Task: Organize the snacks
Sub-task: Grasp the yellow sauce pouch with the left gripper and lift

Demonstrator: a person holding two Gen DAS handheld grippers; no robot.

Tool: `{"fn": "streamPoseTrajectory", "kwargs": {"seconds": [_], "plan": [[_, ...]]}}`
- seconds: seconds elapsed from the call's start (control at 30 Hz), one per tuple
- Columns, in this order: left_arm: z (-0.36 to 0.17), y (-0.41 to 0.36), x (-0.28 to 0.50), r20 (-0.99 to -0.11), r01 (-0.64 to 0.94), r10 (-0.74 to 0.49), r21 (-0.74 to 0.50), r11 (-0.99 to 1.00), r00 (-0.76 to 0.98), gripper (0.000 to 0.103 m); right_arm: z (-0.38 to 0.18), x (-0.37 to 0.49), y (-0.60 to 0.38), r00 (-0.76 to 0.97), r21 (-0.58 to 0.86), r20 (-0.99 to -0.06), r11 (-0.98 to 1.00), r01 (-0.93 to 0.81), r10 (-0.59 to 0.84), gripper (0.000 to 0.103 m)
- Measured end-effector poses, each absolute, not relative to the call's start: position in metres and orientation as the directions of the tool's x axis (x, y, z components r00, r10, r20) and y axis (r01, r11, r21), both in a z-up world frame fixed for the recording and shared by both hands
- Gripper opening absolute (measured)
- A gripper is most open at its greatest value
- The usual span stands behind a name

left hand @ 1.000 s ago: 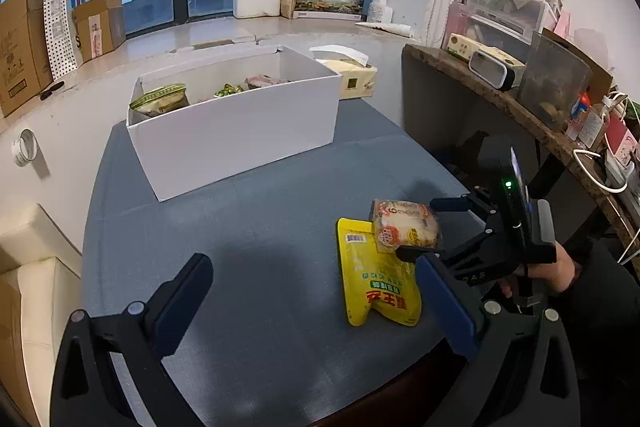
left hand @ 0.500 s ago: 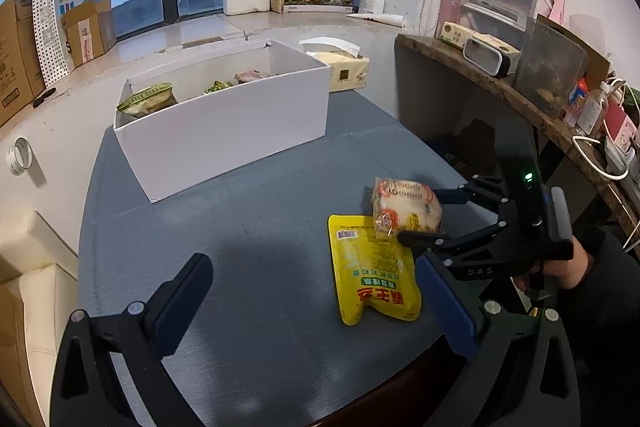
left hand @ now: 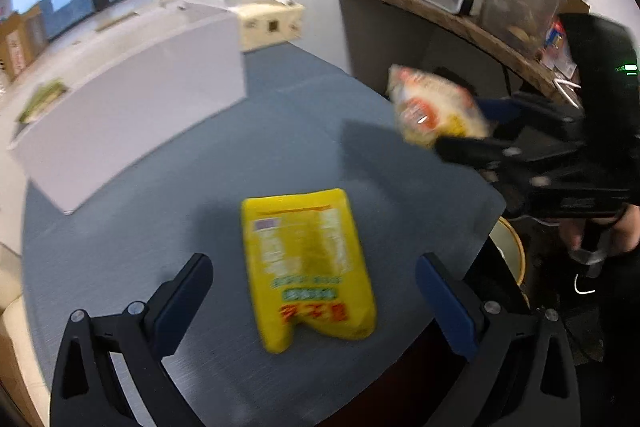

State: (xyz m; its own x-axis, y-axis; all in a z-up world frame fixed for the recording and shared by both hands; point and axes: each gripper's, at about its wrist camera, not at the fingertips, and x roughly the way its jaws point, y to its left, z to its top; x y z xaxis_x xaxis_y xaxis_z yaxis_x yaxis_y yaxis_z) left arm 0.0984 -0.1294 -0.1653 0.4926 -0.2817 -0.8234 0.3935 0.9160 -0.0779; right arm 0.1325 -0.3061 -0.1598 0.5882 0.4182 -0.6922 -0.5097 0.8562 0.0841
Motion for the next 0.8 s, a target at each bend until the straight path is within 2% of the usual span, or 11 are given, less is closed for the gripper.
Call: {"fn": "streamPoseTrajectory", "kwargs": {"seconds": [0.27, 0.5, 0.53, 0.6, 0.63, 0.73, 0.8], "plan": [[-0.21, -0.142, 0.132, -0.874, 0.36, -0.284, -0.138, 0.923, 0.393, 0.103, -0.155, 0.113, -0.342, 0.618, 0.116, -0.677, 0.887, -0.447, 0.4, 0.076], [-0.219, -0.142, 0.137, -0.886, 0.343, -0.242, -0.101, 0.934, 0.396, 0.101, -0.16, 0.107, -0.352, 0.618, 0.151, -0.671, 0.891, -0.428, 0.41, 0.076], [-0.219, -0.143, 0.136, -0.885, 0.342, -0.236, -0.094, 0.935, 0.402, 0.088, -0.161, 0.107, -0.351, 0.616, 0.15, -0.673, 0.891, -0.428, 0.41, 0.076], [-0.215, -0.144, 0.136, -0.885, 0.341, -0.203, -0.054, 0.938, 0.418, 0.08, -0.162, 0.106, -0.352, 0.614, 0.156, -0.672, 0.89, -0.429, 0.414, 0.076], [-0.214, -0.14, 0.135, -0.885, 0.346, -0.197, -0.044, 0.937, 0.421, 0.071, -0.162, 0.105, -0.352, 0.613, 0.159, -0.672, 0.889, -0.429, 0.416, 0.076], [-0.21, -0.133, 0.132, -0.883, 0.351, -0.22, -0.068, 0.934, 0.415, 0.06, -0.161, 0.105, -0.352, 0.614, 0.167, -0.667, 0.888, -0.428, 0.421, 0.076], [-0.205, -0.126, 0.13, -0.877, 0.346, -0.247, -0.1, 0.933, 0.413, 0.059, -0.16, 0.105, -0.35, 0.613, 0.171, -0.664, 0.885, -0.434, 0.429, 0.076]]}}
